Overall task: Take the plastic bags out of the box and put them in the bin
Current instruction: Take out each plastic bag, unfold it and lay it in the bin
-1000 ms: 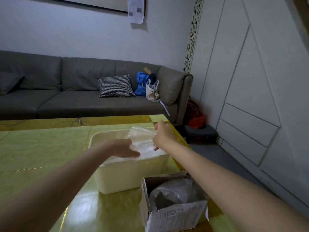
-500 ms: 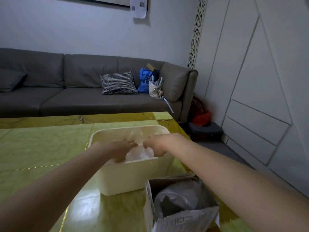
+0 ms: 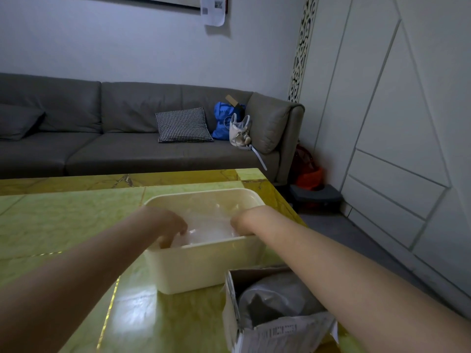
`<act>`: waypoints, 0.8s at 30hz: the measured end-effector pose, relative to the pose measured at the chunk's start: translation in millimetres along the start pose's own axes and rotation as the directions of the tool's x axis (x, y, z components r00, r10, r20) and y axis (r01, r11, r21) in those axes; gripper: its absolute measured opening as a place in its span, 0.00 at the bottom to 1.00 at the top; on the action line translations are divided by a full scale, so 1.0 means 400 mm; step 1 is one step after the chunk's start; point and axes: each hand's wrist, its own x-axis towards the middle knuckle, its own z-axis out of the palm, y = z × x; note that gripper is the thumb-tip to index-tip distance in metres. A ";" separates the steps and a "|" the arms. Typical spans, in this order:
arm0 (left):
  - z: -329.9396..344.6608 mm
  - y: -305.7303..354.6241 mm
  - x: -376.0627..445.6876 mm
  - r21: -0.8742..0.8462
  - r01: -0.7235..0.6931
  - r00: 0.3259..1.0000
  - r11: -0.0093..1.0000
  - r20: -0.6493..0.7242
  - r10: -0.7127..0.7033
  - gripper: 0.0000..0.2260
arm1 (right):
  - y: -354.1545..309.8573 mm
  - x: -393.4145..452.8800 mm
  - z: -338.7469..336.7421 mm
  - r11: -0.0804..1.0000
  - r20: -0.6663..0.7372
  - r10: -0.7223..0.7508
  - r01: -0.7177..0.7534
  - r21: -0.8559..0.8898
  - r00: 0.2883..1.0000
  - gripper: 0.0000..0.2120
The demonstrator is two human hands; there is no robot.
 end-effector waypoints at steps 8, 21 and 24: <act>-0.066 -0.030 -0.095 -0.129 -0.029 0.932 0.991 -0.361 -0.020 0.18 | 0.053 -0.154 -0.058 0.977 -0.285 -0.061 0.116 0.180 0.956 0.17; -0.021 0.210 -0.218 -0.475 -0.277 0.956 0.835 -0.051 0.288 0.24 | 0.020 -0.381 0.115 0.976 -0.132 0.008 0.022 0.219 0.991 0.17; -0.011 0.223 -0.224 -0.454 -0.295 0.955 0.841 -0.168 0.244 0.25 | -0.008 -0.376 0.136 0.982 -0.195 0.025 0.012 0.186 0.981 0.06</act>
